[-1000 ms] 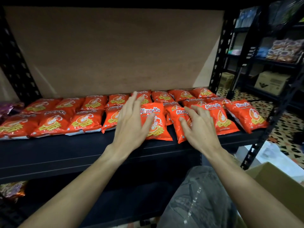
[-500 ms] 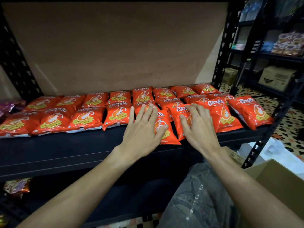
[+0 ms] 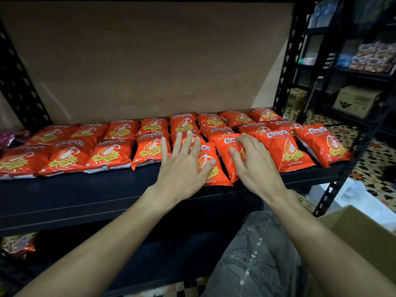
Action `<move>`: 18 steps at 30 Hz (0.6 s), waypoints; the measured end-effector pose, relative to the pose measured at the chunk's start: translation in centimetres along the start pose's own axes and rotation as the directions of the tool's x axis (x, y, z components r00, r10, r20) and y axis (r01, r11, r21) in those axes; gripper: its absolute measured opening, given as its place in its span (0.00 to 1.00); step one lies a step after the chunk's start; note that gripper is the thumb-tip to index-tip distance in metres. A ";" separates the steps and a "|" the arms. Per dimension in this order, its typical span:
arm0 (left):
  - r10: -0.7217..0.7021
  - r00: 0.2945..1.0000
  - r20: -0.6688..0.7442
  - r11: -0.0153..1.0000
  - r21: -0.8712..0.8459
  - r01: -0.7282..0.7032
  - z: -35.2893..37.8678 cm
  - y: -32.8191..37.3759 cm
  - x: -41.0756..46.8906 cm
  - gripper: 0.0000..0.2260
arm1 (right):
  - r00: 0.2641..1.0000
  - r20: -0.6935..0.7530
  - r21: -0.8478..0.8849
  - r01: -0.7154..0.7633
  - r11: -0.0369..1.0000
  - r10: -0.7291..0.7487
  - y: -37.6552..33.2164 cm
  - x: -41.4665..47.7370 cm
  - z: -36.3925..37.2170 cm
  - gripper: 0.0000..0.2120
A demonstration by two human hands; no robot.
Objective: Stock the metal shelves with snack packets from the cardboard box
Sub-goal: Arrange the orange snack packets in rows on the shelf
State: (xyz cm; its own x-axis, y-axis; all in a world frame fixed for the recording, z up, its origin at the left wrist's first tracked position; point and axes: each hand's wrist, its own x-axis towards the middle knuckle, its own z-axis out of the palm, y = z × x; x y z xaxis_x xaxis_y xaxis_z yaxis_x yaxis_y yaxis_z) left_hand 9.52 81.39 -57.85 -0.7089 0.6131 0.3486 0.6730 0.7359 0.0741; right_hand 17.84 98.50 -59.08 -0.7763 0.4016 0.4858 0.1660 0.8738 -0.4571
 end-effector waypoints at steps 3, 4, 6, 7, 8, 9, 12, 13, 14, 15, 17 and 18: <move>-0.009 1.000 -0.004 0.999 -0.032 0.009 0.0 0.1 -0.1 0.33 | 1.000 0.003 0.021 -0.008 1.000 0.008 -0.1 -0.2 -0.2 0.24; -0.011 1.000 -0.003 0.999 -0.038 0.011 0.0 0.2 -0.1 0.33 | 1.000 0.003 0.022 -0.006 1.000 0.006 0.0 -0.2 -0.3 0.24; -0.015 1.000 0.001 0.999 -0.052 0.015 0.0 0.4 -0.2 0.33 | 1.000 0.007 0.019 -0.004 1.000 0.004 0.3 -0.3 -0.4 0.24; -0.019 1.000 0.002 0.998 -0.066 0.019 0.0 0.4 -0.2 0.33 | 1.000 0.008 0.019 -0.005 1.000 0.005 0.4 -0.3 -0.5 0.24; -0.025 1.000 -0.001 0.996 -0.082 0.025 0.0 0.5 -0.2 0.32 | 1.000 0.006 0.021 -0.007 1.000 0.007 0.5 -0.3 -0.6 0.24; -0.031 1.000 -0.005 0.994 -0.102 0.030 -0.1 0.5 -0.2 0.32 | 1.000 0.003 0.022 -0.008 1.000 0.008 0.6 -0.3 -0.7 0.24; -0.032 0.999 -0.027 0.988 -0.151 0.027 -0.3 0.5 -0.1 0.31 | 1.000 -0.022 0.019 -0.011 1.000 0.011 0.8 -0.4 -1.0 0.22; -0.028 0.999 -0.039 0.987 -0.162 0.021 -0.4 0.4 0.0 0.31 | 0.999 -0.029 0.025 -0.016 1.000 0.016 0.9 -0.4 -1.1 0.22; -0.023 0.998 -0.056 0.985 -0.172 0.013 -0.5 0.4 0.0 0.31 | 0.999 -0.038 0.036 -0.020 0.999 0.021 0.9 -0.4 -1.2 0.22; -0.016 0.997 -0.074 0.983 -0.185 0.002 -0.6 0.4 0.0 0.30 | 0.999 -0.047 0.050 -0.025 0.998 0.027 1.0 -0.5 -1.4 0.21; -0.003 0.993 -0.120 0.972 -0.234 -0.025 -1.1 0.6 0.2 0.28 | 0.997 -0.071 0.083 -0.031 0.996 0.037 1.4 -0.8 -1.8 0.20; 0.001 0.989 -0.148 0.963 -0.267 -0.041 -1.4 0.8 0.3 0.27 | 0.996 -0.084 0.100 -0.033 0.994 0.041 1.5 -0.9 -2.0 0.20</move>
State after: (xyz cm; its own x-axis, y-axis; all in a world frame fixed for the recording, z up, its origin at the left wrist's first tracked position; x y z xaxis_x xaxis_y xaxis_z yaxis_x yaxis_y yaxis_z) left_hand 10.14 81.76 -56.43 -0.6690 0.5647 0.4833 0.7336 0.6064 0.3068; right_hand 20.04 100.01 -58.69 -0.7150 0.4587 0.5276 0.1296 0.8285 -0.5448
